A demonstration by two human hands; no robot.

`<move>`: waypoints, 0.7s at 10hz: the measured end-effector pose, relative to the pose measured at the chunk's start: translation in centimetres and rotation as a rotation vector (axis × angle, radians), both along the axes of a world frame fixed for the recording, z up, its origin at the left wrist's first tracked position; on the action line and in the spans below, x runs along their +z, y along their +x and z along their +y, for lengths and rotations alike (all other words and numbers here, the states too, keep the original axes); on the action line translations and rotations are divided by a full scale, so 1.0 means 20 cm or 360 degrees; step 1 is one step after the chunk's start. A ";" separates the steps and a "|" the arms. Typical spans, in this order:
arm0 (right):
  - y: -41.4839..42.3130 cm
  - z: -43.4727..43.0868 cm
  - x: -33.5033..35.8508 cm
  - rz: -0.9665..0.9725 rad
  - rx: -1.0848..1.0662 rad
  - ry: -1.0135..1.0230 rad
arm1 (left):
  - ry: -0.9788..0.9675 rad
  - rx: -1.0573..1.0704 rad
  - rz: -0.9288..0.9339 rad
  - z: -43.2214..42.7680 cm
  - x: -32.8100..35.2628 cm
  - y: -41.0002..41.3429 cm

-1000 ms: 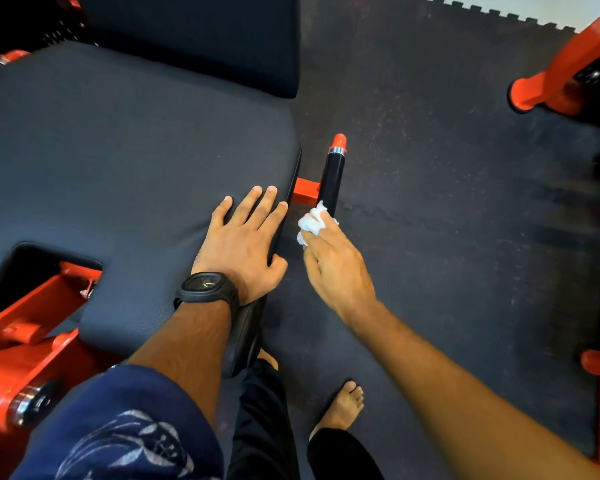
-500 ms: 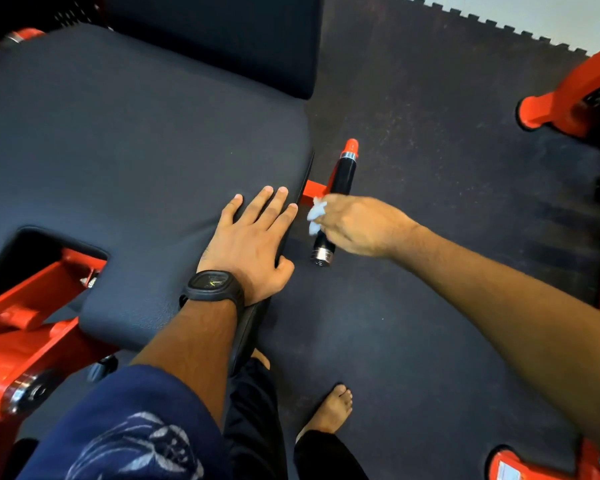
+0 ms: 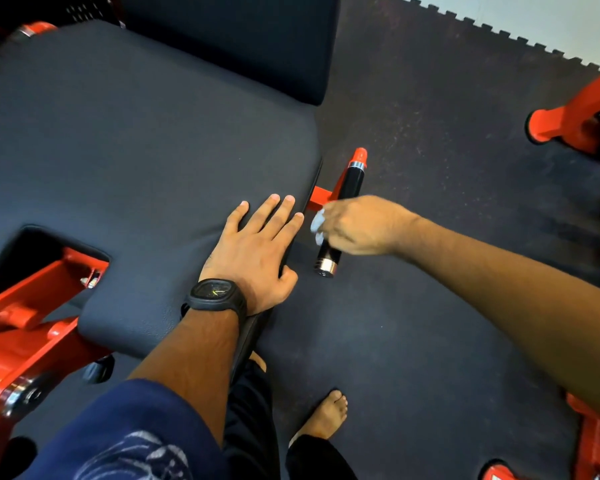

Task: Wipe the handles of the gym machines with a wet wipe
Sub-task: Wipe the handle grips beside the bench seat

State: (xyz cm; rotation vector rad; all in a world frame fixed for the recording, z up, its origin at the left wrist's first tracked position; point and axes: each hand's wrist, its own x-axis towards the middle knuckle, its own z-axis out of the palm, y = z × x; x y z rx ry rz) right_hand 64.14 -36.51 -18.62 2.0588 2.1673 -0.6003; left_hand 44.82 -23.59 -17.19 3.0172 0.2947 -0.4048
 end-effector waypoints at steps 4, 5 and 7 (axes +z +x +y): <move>0.10 0.05 -0.07 -0.0415 -0.0341 0.0031 | -0.0007 -0.0001 -0.0001 0.00 0.00 0.00; 0.02 0.03 -0.11 -0.0349 -0.0327 -0.0078 | -0.0016 -0.0001 0.0013 0.00 0.00 0.00; -0.09 0.08 -0.16 -0.0210 -0.1230 -0.0067 | -0.0028 -0.0002 0.0038 0.00 0.01 0.00</move>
